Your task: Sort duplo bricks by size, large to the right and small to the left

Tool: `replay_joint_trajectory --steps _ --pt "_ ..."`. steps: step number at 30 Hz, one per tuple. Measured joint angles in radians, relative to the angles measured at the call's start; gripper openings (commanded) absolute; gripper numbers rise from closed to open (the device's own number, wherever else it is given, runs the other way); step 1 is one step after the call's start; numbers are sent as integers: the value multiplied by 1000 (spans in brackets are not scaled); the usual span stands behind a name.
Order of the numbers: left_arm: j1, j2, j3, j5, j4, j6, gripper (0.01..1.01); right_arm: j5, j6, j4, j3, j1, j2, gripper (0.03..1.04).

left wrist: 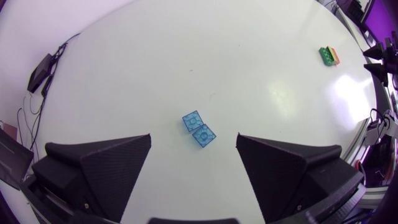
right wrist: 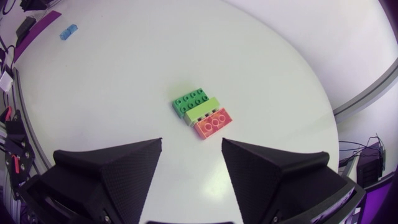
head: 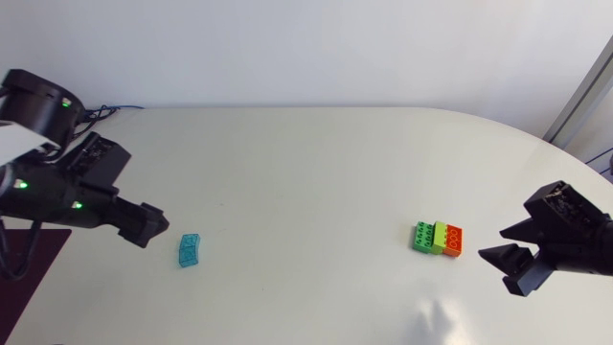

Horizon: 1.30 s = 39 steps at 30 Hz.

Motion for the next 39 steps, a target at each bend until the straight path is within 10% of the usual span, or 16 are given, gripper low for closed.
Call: replay_joint_trajectory --steps 14,39 --pt "113 -333 -148 -51 92 -2 961 73 198 124 -90 21 -282 839" --pt "177 -605 -381 -150 341 31 959 126 235 346 -283 -5 -543 839"
